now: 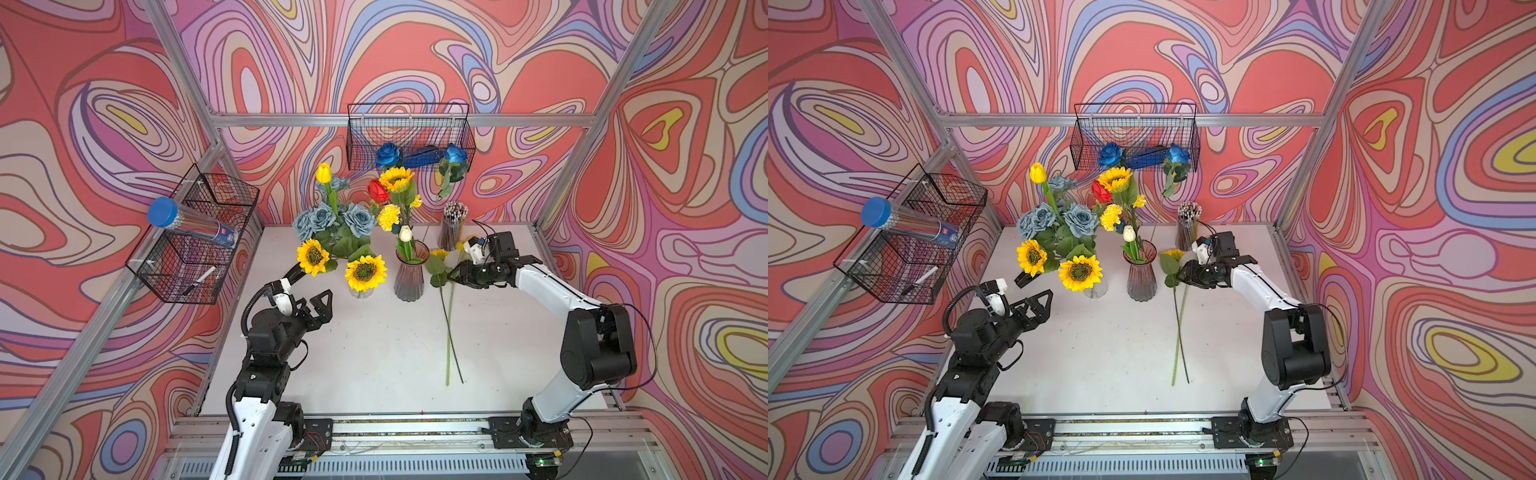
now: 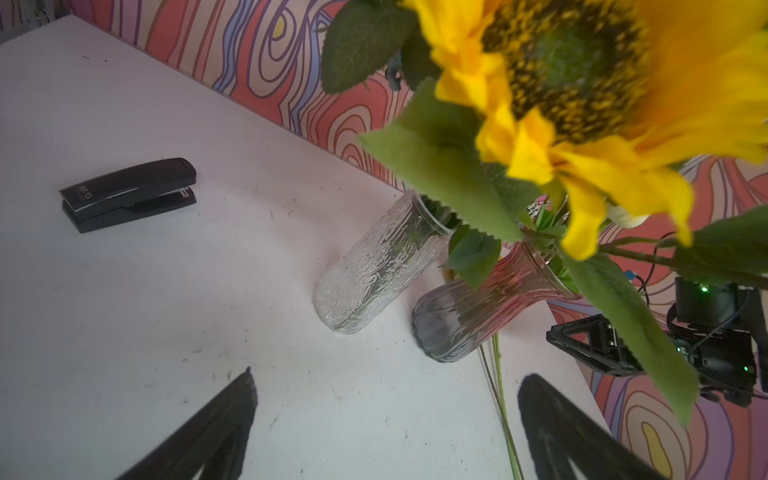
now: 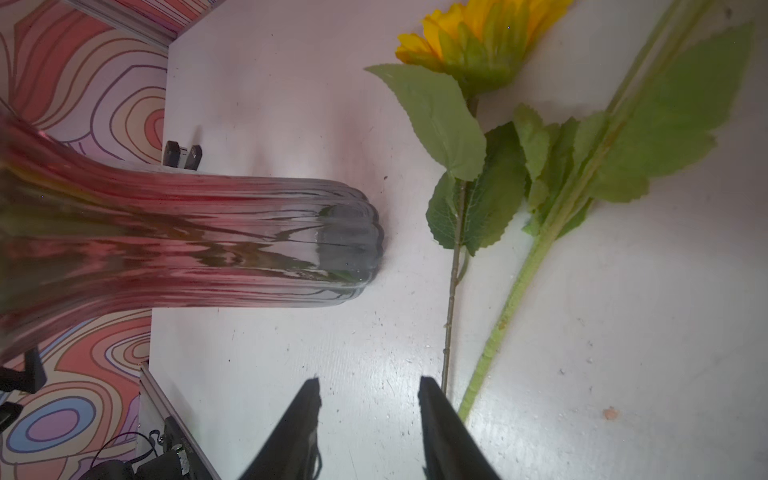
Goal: Pick out yellow flowers from the vase
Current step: Place the flower at the center of the board, then pick up the flower from the vase.
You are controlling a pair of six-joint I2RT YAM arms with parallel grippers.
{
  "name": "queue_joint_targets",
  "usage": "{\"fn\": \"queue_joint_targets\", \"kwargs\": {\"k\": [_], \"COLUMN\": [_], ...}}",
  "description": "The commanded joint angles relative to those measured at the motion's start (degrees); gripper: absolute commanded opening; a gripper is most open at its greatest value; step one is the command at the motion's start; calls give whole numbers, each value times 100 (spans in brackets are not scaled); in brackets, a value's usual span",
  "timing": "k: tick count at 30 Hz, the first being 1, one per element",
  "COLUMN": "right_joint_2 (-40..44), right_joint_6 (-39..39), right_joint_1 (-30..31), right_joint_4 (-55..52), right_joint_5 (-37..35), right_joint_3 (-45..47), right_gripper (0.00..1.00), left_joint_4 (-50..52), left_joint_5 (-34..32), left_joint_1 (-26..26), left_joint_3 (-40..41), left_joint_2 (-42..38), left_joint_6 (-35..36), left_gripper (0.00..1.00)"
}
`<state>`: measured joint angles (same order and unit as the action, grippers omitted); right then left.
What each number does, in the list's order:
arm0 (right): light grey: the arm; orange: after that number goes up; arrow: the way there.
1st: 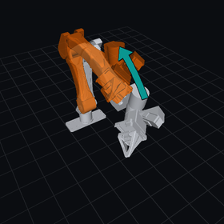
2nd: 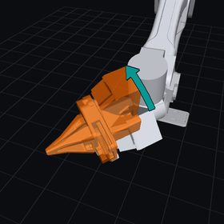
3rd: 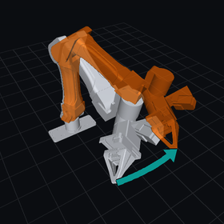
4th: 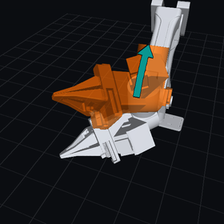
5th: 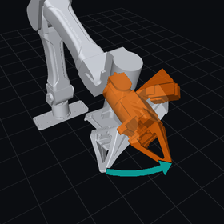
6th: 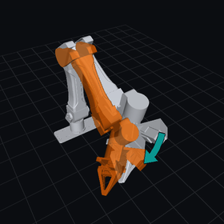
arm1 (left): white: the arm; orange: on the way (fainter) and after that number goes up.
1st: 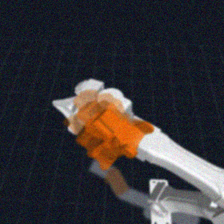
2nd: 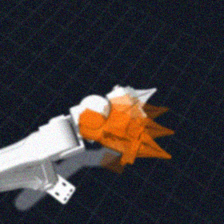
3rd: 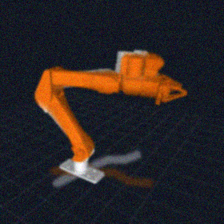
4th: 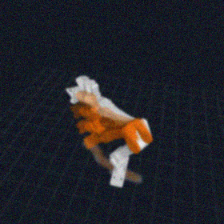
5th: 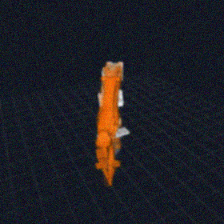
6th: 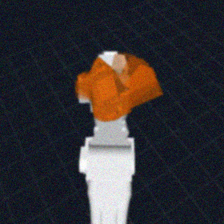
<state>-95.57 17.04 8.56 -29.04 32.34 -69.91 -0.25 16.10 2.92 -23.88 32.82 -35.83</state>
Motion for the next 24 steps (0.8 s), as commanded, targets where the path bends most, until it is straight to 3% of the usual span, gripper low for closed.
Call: {"fn": "queue_joint_targets", "kwargs": {"k": [1,12,17,24], "right_joint_2": [65,-58,-84,-96], "right_joint_6": [51,98,111,115], "right_joint_1": [-10,-7,-10,-12], "right_joint_4": [245,259,199,162], "right_joint_5": [13,123,119,132], "right_joint_3": [100,58,-48,-57], "right_gripper": [42,42,42,42], "left_joint_4": [-1871,-4992,-5430,-5858], "left_joint_5": [74,-164,-439,-646], "left_joint_1": [-8,344,640,658], "left_joint_3": [299,703,545,247], "left_joint_2": [232,1797,2361,2943], "left_joint_6": [-641,-1174,-949,-914], "left_gripper": [99,98,97,96]}}
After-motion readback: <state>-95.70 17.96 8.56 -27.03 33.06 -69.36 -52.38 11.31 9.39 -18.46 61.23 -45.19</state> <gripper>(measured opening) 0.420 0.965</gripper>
